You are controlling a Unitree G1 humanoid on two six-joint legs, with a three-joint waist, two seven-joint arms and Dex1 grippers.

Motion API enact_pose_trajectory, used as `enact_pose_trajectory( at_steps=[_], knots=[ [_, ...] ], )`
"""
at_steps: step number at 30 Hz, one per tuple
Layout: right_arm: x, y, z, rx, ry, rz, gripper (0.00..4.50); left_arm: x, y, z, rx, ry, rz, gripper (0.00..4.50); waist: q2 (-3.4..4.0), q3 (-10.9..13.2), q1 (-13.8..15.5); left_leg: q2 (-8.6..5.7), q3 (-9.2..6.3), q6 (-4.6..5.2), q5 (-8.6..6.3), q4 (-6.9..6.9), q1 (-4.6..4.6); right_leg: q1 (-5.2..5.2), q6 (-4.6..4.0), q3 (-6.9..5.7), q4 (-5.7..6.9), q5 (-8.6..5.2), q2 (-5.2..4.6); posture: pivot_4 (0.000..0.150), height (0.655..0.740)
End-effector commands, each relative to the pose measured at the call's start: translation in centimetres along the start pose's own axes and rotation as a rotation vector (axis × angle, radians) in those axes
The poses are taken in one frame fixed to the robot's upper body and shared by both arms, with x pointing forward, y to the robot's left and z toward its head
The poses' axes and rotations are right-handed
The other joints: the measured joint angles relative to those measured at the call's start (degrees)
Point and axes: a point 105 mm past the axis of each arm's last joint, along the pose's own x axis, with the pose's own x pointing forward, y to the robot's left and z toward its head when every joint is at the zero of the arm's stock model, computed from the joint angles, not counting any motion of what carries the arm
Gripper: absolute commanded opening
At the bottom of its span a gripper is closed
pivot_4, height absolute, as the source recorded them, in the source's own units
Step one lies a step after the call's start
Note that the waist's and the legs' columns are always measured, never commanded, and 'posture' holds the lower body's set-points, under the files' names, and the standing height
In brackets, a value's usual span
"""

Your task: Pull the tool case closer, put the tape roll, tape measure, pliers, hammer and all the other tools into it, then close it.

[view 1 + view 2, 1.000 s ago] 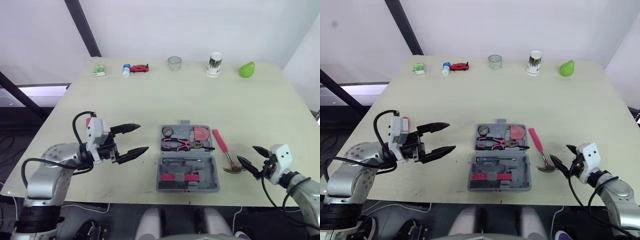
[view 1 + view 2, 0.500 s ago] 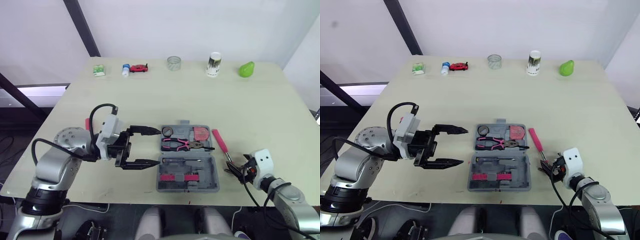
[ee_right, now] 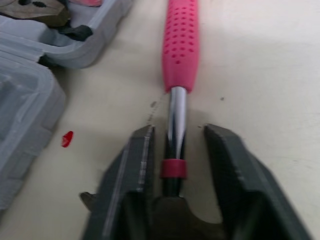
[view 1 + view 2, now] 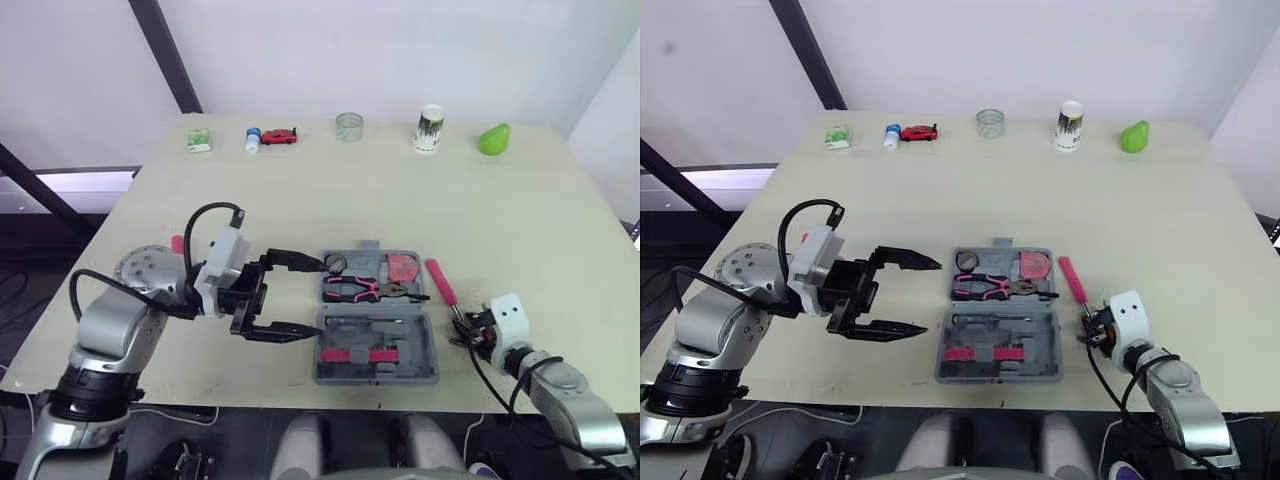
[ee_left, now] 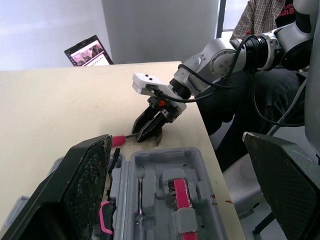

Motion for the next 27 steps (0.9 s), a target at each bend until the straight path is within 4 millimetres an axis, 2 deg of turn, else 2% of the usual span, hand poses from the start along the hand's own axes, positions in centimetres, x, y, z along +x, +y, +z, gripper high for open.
enact_pose_trajectory(
  at_steps=[1, 2, 3, 9, 13, 16, 20, 22, 27],
  knots=[
    [-0.2, -0.3, -1.6, 0.023, 0.079, -0.029, 0.49, 0.1, -0.2, 0.6, 0.034, -0.007, -0.017, 4.50, -0.04, 0.0, 0.0, 0.00, 0.01, 0.00, 0.00, 0.00, 0.00, 0.00, 0.00, 0.01, 0.00, 0.00, 0.00, 0.150, 0.7400],
    [-0.2, -0.4, -1.8, 0.029, 0.085, -0.034, 0.10, 0.1, -0.2, 0.6, 0.035, -0.008, -0.017, 4.50, -0.06, 0.0, -0.1, 0.00, 0.01, 0.00, 0.00, 0.01, 0.00, 0.00, 0.00, 0.01, 0.00, 0.00, -0.01, 0.150, 0.7400],
    [-0.3, -0.4, -1.8, 0.032, 0.086, -0.040, 0.07, 0.1, -0.2, 0.6, 0.036, -0.009, -0.017, 4.50, -0.09, -0.1, -0.1, 0.00, 0.01, 0.00, 0.00, 0.02, 0.00, 0.00, 0.01, 0.01, 0.00, 0.00, -0.01, 0.150, 0.7400],
    [-0.3, -1.0, -1.5, 0.043, 0.064, -0.078, 0.05, 0.0, -0.2, 0.6, 0.039, -0.011, -0.014, 4.50, -0.17, -0.1, 0.0, 0.00, -0.01, 0.00, 0.00, 0.02, 0.01, 0.01, 0.01, 0.00, 0.01, 0.00, 0.00, 0.150, 0.7400],
    [-0.9, -1.5, -0.4, 0.041, 0.021, -0.106, 0.05, -0.1, -0.1, 0.8, 0.038, -0.025, -0.010, 4.50, -0.17, -0.1, 0.0, 0.00, -0.01, 0.00, 0.00, 0.02, 0.01, 0.01, 0.01, 0.00, 0.01, 0.00, -0.01, 0.150, 0.7400],
    [-2.1, -2.5, 0.9, 0.026, -0.022, -0.133, 0.05, -0.2, -0.1, 0.8, 0.036, -0.028, -0.008, 4.50, -0.10, -0.1, 0.4, -0.01, 0.00, 0.00, 0.00, 0.02, -0.01, 0.01, 0.01, 0.00, 0.00, 0.00, -0.01, 0.150, 0.7400],
    [-3.7, -2.9, 2.2, -0.051, -0.054, -0.077, 0.05, -0.4, 0.2, 0.5, 0.014, -0.021, 0.011, 4.50, -0.01, 0.0, 0.4, -0.02, 0.04, 0.00, 0.00, 0.02, -0.06, -0.01, 0.02, 0.03, -0.03, 0.00, -0.03, 0.150, 0.7400],
    [-4.2, -2.7, 3.1, -0.083, -0.074, -0.033, 0.05, -0.4, 0.2, 0.4, 0.003, -0.022, 0.014, 4.50, -0.01, 0.0, 0.1, -0.02, 0.02, 0.00, 0.00, 0.02, -0.04, -0.01, 0.02, 0.00, -0.01, 0.00, -0.01, 0.150, 0.7400],
    [-5.5, -0.2, 5.8, -0.215, -0.105, 0.177, 0.05, -0.8, 0.2, 0.2, -0.003, -0.026, 0.023, 4.50, 0.06, 0.0, -0.4, 0.04, -0.04, 0.00, 0.00, 0.00, 0.02, -0.01, 0.00, 0.02, 0.03, 0.00, 0.10, 0.150, 0.7400]
  ],
)
